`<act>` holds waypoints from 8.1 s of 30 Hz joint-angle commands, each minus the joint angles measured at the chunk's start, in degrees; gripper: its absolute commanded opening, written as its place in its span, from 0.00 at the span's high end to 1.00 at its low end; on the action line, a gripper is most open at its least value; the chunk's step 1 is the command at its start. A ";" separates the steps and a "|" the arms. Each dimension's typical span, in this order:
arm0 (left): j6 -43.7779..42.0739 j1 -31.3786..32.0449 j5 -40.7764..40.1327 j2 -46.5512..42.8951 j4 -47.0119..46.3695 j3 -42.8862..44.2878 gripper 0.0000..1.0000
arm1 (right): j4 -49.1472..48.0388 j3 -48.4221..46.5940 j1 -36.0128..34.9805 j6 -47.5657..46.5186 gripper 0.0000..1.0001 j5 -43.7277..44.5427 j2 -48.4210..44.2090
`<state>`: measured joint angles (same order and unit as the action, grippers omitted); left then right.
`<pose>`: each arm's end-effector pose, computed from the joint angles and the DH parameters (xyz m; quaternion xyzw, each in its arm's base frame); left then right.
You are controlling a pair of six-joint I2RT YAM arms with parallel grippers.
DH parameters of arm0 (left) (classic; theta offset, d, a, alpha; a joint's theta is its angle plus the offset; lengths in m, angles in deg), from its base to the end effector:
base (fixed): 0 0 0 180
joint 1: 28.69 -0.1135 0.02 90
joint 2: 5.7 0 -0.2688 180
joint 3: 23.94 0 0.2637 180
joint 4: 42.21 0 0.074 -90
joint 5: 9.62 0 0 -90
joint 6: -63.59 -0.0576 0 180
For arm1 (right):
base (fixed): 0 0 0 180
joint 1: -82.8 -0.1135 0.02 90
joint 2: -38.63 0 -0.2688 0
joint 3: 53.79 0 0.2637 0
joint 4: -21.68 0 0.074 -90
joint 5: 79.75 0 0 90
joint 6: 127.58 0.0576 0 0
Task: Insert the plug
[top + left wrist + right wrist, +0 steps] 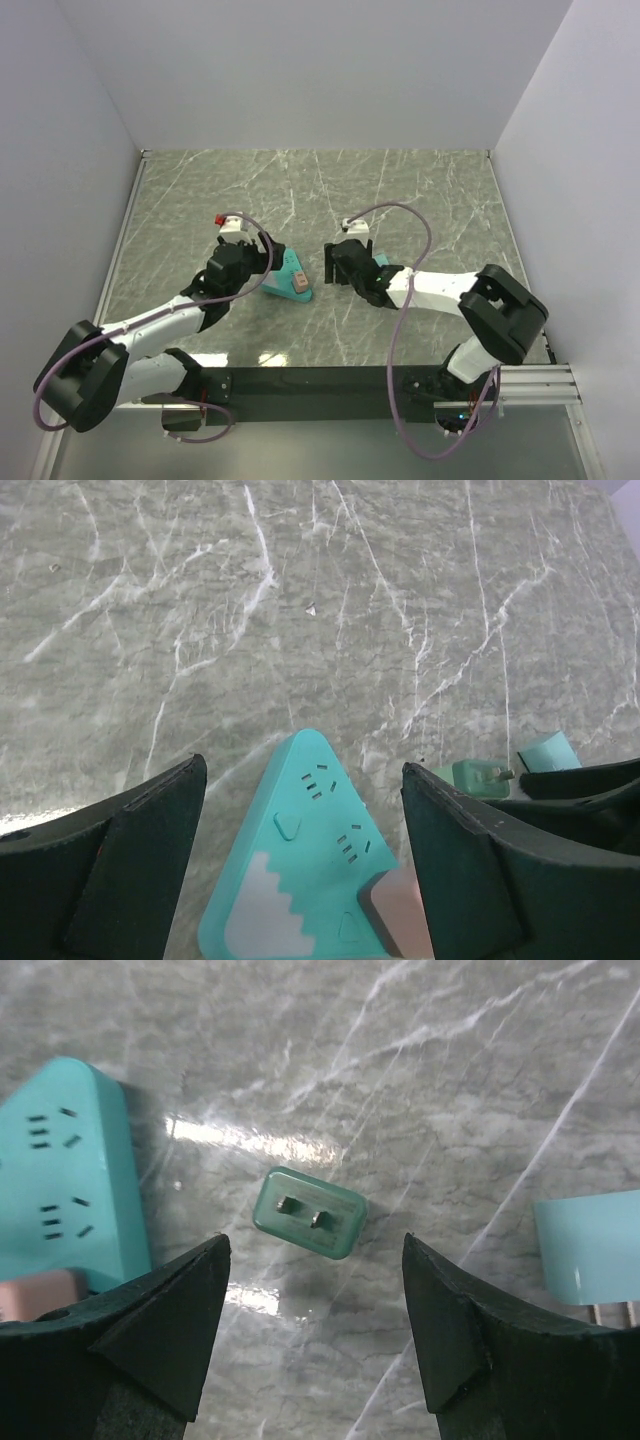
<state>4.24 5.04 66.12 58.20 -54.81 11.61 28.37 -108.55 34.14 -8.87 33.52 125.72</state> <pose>0.2231 -0.1319 0.1944 -0.0536 0.7929 -0.2353 0.5596 0.2336 0.2311 0.1610 -0.0677 0.8858 0.1214 0.4428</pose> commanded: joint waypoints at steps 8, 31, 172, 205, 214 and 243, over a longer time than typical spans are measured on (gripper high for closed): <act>-2.18 0.19 -0.24 3.34 -2.19 4.59 0.14 | -7.86 -0.41 1.12 1.26 0.24 -0.42 6.95; -12.37 0.01 21.79 -7.82 -7.64 -0.77 0.16 | -20.10 7.77 1.47 -26.50 0.66 -31.95 -10.09; 16.72 8.71 36.15 -0.80 -47.37 8.54 1.00 | -84.86 19.55 12.54 11.98 0.27 -57.28 -28.73; 10.93 11.35 34.49 2.91 -45.36 7.49 0.24 | -79.97 19.72 12.54 1.80 0.97 -52.19 -33.47; -2.15 10.65 19.22 -10.27 -32.28 2.49 0.07 | -50.40 14.81 12.45 -8.83 1.00 -46.04 -40.33; 9.42 -4.82 2.47 -11.79 -10.71 -17.38 0.17 | 36.23 -50.14 11.14 -20.09 1.00 -42.60 14.50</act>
<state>10.47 1.46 61.24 43.55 -62.53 -6.56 57.86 -152.85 46.29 -27.08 -6.79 138.57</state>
